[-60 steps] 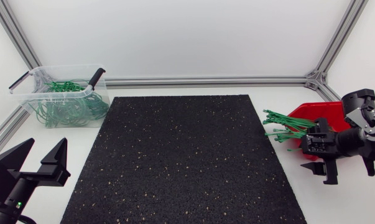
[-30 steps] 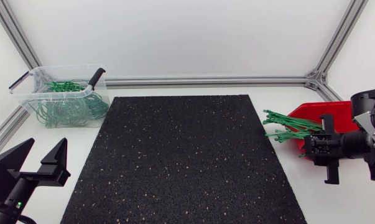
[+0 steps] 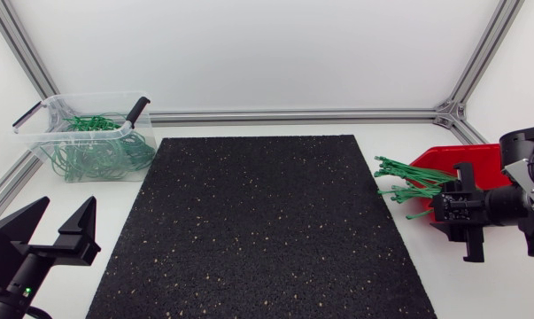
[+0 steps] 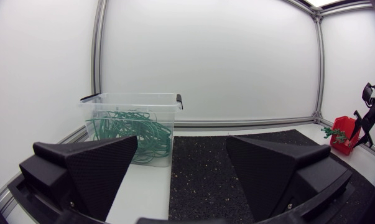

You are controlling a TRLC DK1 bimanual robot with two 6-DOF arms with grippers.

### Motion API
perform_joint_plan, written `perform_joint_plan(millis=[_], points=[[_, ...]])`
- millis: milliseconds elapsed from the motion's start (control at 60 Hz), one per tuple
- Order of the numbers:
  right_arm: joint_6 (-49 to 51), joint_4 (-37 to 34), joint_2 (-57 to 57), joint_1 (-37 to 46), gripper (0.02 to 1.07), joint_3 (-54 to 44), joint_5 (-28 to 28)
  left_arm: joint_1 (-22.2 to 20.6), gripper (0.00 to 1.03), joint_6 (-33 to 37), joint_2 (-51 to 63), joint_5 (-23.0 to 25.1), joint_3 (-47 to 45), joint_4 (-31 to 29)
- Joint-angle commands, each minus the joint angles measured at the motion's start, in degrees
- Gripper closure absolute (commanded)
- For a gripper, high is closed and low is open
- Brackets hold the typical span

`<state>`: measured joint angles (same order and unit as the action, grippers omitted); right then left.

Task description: Take a green cable tie from the red box, thread the tail through the head to close it, then place it in the transparent bin on the left.

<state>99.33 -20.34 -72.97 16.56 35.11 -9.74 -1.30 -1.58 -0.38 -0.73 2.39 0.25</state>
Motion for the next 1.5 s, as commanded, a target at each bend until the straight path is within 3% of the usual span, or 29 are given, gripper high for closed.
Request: perform_joint_plan(millis=[0, 183, 383, 633, 733, 850, 1167, 1483], points=[[1.75, 0.12, -0.33, -0.47, 0.53, -1.19, 0.16, -0.37, 0.04, -1.4, 0.21, -0.23, -2.22, -1.48], [1.75, 0.21, 0.55, -1.35, 0.55, -1.71, 0.25, -0.46, 0.04, -1.4, 0.21, -0.15, -2.22, -1.48], [1.75, 2.76, 0.46, -3.02, 0.85, -3.38, 1.39, -0.46, 0.04, -1.4, 0.21, -0.23, -2.22, -1.48], [1.57, 4.34, 1.16, -3.29, 0.91, -3.47, 2.0, -0.46, 0.04, -1.4, 0.21, -0.23, -2.22, -1.48], [1.39, 4.25, 1.87, -3.46, 1.02, -3.21, 1.91, -0.72, 0.04, -1.4, 0.21, -0.23, -2.22, -1.48], [-0.1, 3.55, 2.13, -3.9, 1.01, -2.15, 2.44, -0.81, 0.04, -1.4, 0.21, -0.23, -2.22, -1.48], [-9.86, -7.35, 7.75, -6.1, 1.01, 5.14, -0.55, -0.63, 0.04, -1.4, -0.14, -0.23, -2.22, -1.48], [-23.57, -23.34, 16.28, -14.97, 1.01, 16.74, -0.63, -0.81, 0.04, -1.67, -0.32, -0.23, -2.22, -1.39]])
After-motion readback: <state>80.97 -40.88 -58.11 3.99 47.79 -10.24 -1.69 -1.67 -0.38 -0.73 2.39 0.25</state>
